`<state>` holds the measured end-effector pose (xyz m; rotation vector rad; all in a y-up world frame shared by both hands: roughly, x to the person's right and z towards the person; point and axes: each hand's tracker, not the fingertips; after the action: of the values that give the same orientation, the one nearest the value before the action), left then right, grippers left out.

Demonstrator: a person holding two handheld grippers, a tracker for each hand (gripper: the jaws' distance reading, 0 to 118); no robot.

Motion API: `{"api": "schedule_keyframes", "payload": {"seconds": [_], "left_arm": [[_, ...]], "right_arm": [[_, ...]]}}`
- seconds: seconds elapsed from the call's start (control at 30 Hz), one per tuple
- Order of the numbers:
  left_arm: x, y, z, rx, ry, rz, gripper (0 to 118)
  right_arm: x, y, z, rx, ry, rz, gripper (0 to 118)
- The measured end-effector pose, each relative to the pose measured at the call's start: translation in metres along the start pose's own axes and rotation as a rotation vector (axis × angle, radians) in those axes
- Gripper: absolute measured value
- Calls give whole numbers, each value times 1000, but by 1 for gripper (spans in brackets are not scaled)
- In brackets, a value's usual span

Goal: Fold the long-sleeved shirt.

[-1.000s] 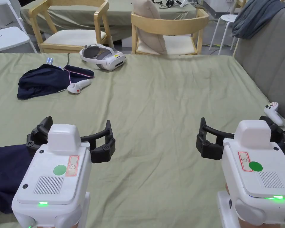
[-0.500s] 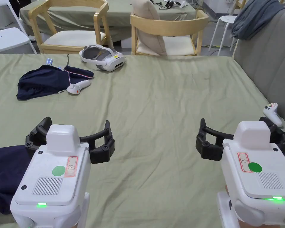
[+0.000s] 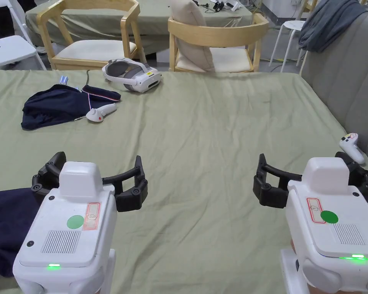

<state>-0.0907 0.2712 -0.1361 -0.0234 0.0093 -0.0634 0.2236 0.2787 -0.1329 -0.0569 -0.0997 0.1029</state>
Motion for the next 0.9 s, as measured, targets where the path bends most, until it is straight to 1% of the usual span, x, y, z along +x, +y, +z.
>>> {"api": "schedule_keyframes", "payload": {"seconds": [0.27, 0.4, 0.47, 0.53, 0.57, 0.77, 0.83, 0.9], "left_arm": [[1, 0, 0, -3, -2, -2, 111], [2, 1, 0, 1, -4, -5, 111], [2, 2, 0, 3, -5, -5, 111], [2, 2, 0, 3, -5, -3, 111], [2, 2, 0, 4, -4, 0, 111], [0, 2, 0, 1, -1, 2, 111], [0, 2, 1, 2, 2, 3, 111], [0, 2, 1, 0, 2, 5, 111]], "right_arm": [[1, -1, 0, 0, 1, -7, 118], [-2, -1, -1, -1, -2, 20, 118], [-2, 2, -3, -49, 41, 11, 118], [1, 4, -3, -68, 113, -39, 118], [2, 5, -2, -59, 125, -55, 118], [1, 0, -8, -57, 44, -60, 118], [2, 0, -10, -84, 30, -77, 118], [4, 2, -8, -150, 29, -110, 118]]}}
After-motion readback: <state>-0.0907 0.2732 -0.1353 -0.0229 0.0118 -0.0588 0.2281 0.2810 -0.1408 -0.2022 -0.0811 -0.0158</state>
